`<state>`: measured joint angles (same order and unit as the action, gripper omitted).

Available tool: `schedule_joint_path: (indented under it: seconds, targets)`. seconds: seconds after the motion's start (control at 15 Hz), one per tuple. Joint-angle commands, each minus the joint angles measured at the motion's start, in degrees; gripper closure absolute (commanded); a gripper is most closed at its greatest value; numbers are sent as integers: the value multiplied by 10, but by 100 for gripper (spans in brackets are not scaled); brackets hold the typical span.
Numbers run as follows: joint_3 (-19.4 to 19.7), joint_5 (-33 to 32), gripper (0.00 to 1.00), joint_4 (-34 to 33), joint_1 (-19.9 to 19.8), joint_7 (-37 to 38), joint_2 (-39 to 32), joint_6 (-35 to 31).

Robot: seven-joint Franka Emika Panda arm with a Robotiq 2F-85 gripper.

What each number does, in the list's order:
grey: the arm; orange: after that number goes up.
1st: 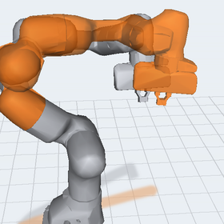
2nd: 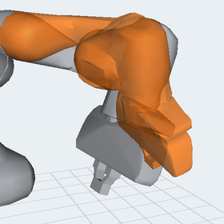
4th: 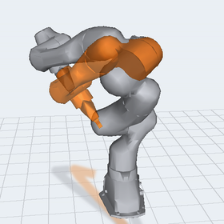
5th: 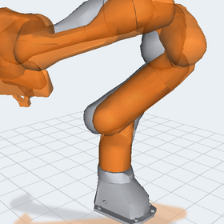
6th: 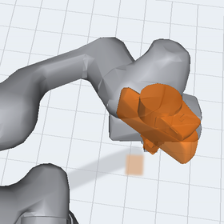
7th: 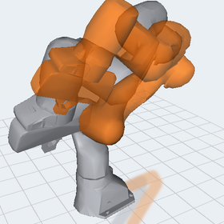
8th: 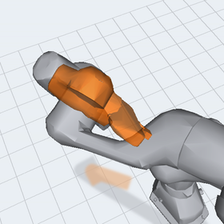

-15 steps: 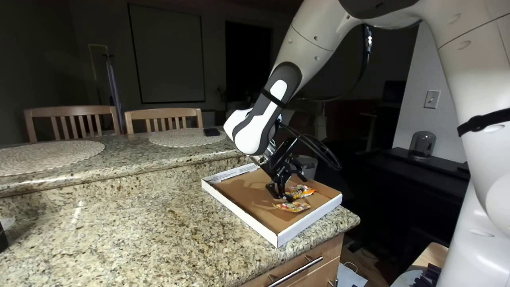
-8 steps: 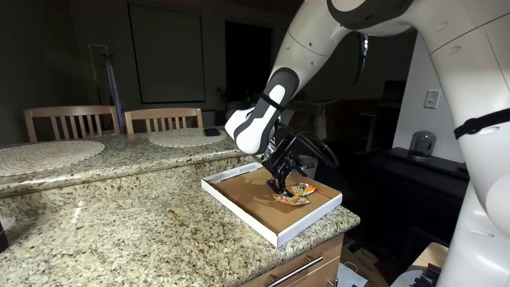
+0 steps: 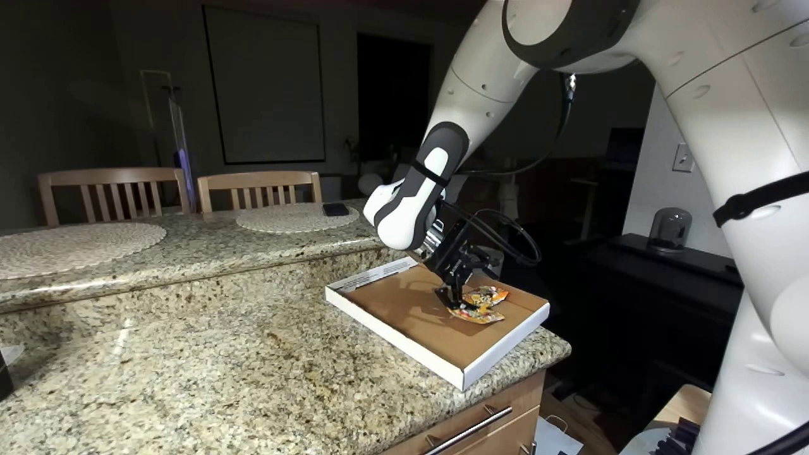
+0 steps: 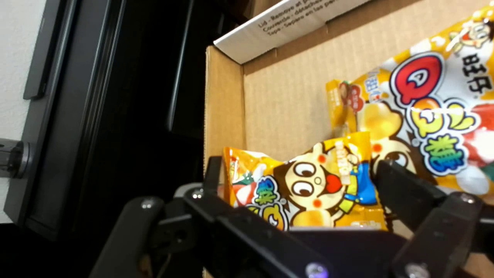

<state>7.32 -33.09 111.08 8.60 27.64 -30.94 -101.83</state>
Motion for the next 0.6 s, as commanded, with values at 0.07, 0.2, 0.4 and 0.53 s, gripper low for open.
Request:
schedule_joint_path:
  seconds: [0.07, 0.2, 0.4, 0.53]
  targets:
    - [-2, -2, 33, -34, -5, 4, -33, 43]
    - [-4, 5, 47, -47, -6, -1, -45, 61]
    - [-8, 15, 66, -65, -7, -9, -61, 84]
    - [-10, 24, 80, -78, -7, -11, -71, 97]
